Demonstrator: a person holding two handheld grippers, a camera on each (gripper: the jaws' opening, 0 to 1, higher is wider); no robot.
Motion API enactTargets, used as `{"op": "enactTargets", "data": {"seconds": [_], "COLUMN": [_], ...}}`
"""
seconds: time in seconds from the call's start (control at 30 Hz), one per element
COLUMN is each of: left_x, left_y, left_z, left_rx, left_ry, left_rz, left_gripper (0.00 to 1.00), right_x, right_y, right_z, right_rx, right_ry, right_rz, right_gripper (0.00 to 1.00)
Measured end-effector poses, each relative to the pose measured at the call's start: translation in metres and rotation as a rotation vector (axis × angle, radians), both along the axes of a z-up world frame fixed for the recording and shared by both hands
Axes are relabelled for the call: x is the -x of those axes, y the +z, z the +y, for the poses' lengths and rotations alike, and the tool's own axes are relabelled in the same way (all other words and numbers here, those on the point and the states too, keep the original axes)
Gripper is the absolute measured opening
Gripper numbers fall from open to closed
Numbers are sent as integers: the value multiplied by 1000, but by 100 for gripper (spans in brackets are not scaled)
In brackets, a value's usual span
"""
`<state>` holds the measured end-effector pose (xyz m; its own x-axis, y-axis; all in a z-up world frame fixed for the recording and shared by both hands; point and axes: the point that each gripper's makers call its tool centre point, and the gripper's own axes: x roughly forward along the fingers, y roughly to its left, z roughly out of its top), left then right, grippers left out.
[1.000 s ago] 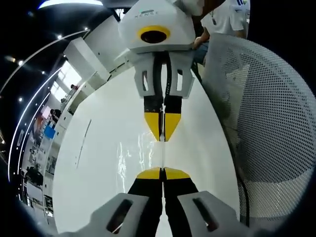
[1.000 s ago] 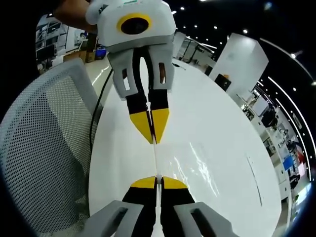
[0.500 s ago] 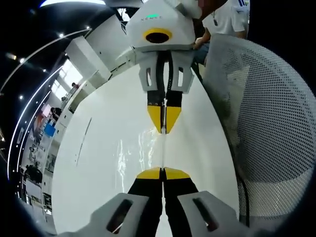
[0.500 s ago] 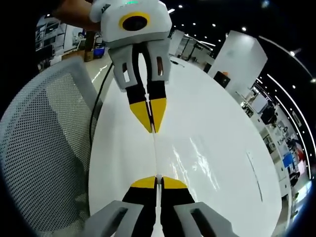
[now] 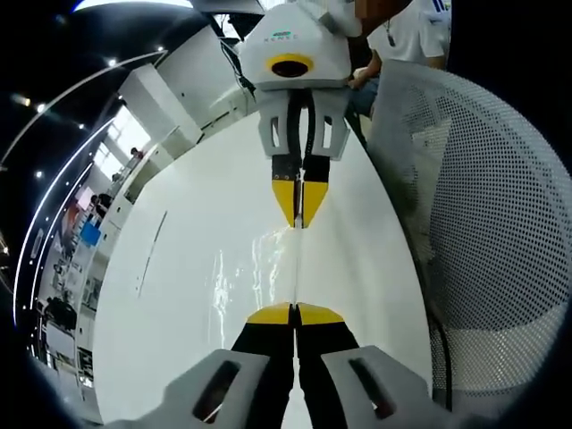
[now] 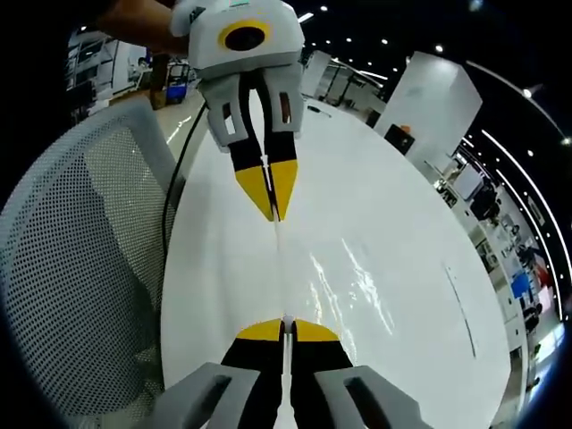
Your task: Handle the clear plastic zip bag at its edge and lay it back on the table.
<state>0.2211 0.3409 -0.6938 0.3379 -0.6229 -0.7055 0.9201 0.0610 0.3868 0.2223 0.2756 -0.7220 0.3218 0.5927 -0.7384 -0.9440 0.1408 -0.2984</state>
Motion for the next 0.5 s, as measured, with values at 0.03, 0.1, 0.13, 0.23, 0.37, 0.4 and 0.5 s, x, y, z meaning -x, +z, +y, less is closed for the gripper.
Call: {"op": "enactTargets", "data": {"seconds": [0.03,0.1,0.13,0.23,0.37,0.4,0.5], "left_x": [0,0,-1,-1,-2,-2,-3], "left_y": [0,1,1,1,1,1,0], "left_z": [0,0,0,1,2,3,4], "left_rx": [1,0,0,0,-4,-5,-7], "left_ry": [0,1,1,2,5,6,9], "left_rz": [1,0,-1,-2,-5,-6,-5], "left_gripper": [0,0,0,0,0,0,0], "right_x": [-1,-2,-2,-2,-2,-2,-2], "right_y": [0,0,0,-1,-1,-1,-1], "right_z": [0,-1,-2,-3,-6,-6,-8], "right_rx": [1,2,2,2,1,2,4], "right_ry": [-1,-2,-4,-7,-14,-14,-16], "right_rz": [-1,-2,-1,-2,1,0,1], "right_gripper": [0,0,0,0,0,0,0]}}
